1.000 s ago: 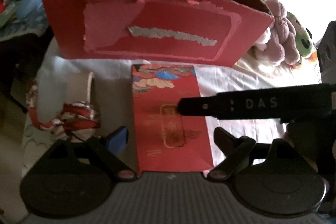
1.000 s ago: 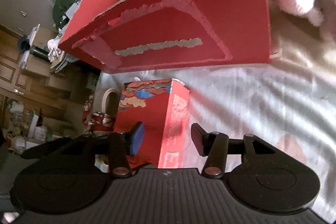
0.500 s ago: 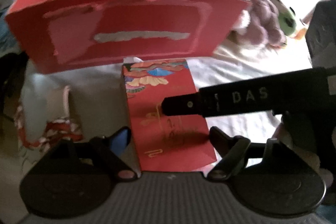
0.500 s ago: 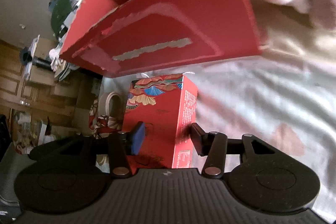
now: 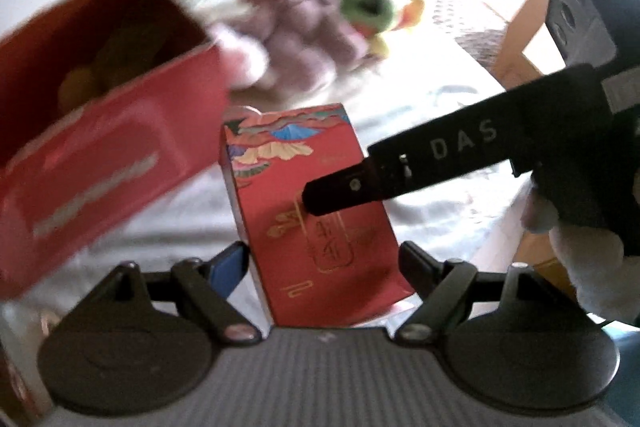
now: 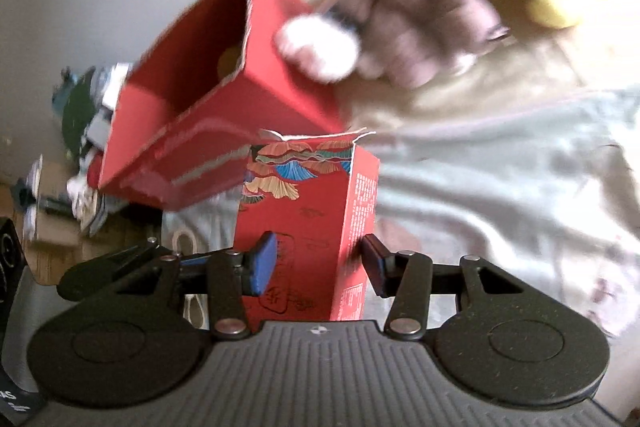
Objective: Organize objects
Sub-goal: 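Lift the gift box with the right gripper and carry it over the red box, then lower the gift box into the red box with the right gripper, then open the right gripper to release the gift box inside, then withdraw the right gripper up out of the red box, then reach the right gripper down to the beige strap beside the box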
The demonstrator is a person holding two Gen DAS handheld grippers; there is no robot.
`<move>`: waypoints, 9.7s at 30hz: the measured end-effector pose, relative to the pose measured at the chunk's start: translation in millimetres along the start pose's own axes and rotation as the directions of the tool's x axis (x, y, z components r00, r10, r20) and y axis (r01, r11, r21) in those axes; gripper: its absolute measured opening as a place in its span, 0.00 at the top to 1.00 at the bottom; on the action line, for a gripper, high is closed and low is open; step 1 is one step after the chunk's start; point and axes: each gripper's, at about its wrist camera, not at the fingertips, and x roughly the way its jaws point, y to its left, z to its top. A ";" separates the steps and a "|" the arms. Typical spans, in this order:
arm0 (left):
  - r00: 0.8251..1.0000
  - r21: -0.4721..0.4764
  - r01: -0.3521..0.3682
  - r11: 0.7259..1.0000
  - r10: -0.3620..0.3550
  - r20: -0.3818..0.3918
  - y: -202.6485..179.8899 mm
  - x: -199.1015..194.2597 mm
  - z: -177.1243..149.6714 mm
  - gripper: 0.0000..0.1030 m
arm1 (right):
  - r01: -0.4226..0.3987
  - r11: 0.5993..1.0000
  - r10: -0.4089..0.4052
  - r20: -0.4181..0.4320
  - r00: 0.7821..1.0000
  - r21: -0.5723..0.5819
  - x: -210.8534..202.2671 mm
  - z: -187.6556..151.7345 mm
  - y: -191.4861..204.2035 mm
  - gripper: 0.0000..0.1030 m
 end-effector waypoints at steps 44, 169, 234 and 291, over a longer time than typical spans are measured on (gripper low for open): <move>0.949 -0.268 -0.285 0.920 0.311 0.058 202.8 -48.2 44.4 0.21 | -0.117 0.906 0.098 -0.068 0.993 -0.407 153.3 122.4 181.9 0.51; 0.942 -0.144 -0.335 0.931 0.331 -0.048 192.7 10.5 62.1 0.14 | -0.034 0.974 0.006 -0.125 0.992 -0.224 160.5 124.5 142.1 0.75; 0.833 -0.372 -0.491 0.788 0.549 0.064 156.9 -55.1 10.8 0.08 | 0.089 0.944 -0.001 0.267 0.964 -0.318 90.7 42.5 137.9 0.47; 0.938 -0.576 -0.289 0.765 0.346 -0.011 151.6 -79.7 -153.5 0.18 | -0.243 0.896 0.149 -0.264 0.953 -0.371 171.3 -44.5 176.4 0.61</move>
